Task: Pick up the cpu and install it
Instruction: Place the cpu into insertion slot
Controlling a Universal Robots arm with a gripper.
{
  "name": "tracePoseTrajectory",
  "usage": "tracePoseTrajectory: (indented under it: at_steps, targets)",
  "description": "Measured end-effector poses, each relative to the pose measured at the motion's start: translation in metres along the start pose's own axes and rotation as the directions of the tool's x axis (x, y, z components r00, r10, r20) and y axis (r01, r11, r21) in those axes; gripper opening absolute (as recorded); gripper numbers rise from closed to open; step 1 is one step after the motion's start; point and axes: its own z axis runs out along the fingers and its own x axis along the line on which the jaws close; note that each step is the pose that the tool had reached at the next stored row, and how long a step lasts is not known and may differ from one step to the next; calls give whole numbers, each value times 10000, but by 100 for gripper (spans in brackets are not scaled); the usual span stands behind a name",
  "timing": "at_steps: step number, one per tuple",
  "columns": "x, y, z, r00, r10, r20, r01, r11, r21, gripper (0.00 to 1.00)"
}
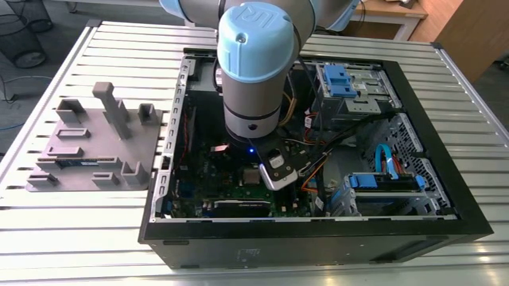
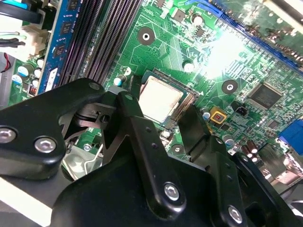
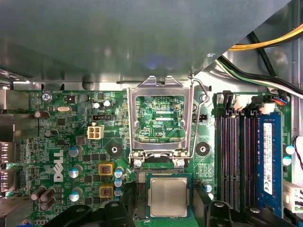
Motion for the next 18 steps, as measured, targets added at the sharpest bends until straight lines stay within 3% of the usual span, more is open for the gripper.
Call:
tracePoseTrajectory:
  at_steps: [4,5,18]
  targets:
    - [1,-1,-1,10000,1,-3,-1,10000,7,58]
    - [1,-1,0,10000,1,-2,-1,10000,5,53]
    - [0,0,6,10000,-1,-1,1,10000,7,51]
